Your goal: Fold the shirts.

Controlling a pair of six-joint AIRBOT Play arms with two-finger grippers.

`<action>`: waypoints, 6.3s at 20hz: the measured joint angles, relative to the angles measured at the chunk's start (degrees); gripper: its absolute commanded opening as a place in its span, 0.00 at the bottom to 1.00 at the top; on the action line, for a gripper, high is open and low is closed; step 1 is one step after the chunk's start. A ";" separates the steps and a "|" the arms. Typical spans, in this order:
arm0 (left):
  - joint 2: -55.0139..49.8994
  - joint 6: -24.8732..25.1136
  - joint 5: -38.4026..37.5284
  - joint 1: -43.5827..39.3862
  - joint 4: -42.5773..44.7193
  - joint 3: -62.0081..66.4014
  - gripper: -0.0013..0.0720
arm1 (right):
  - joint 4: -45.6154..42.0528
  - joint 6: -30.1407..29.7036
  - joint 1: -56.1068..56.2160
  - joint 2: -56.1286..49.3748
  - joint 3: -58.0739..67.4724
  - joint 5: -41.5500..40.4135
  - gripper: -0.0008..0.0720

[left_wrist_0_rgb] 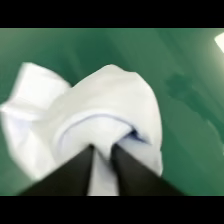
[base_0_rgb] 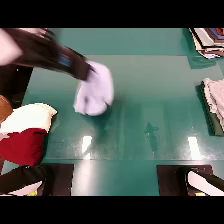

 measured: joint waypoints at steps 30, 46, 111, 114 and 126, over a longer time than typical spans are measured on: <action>-25.53 8.41 18.21 30.23 -25.09 -21.88 0.16 | -0.24 -0.02 0.00 -0.02 0.26 6.03 0.04; -24.41 10.80 8.85 29.94 -25.40 -1.77 0.06 | 14.82 -7.10 6.10 0.46 -57.20 -8.76 0.68; -32.37 9.18 -0.26 30.60 -13.46 12.90 0.70 | 2.99 2.62 15.69 -29.94 -8.94 -5.81 0.57; -32.41 7.91 -3.69 31.76 -12.46 13.46 0.70 | 3.37 1.86 10.75 -28.57 -8.63 -2.93 0.57; -35.95 4.00 1.79 32.44 -11.56 12.41 0.72 | 4.50 0.22 -2.95 -27.69 -24.44 0.61 0.80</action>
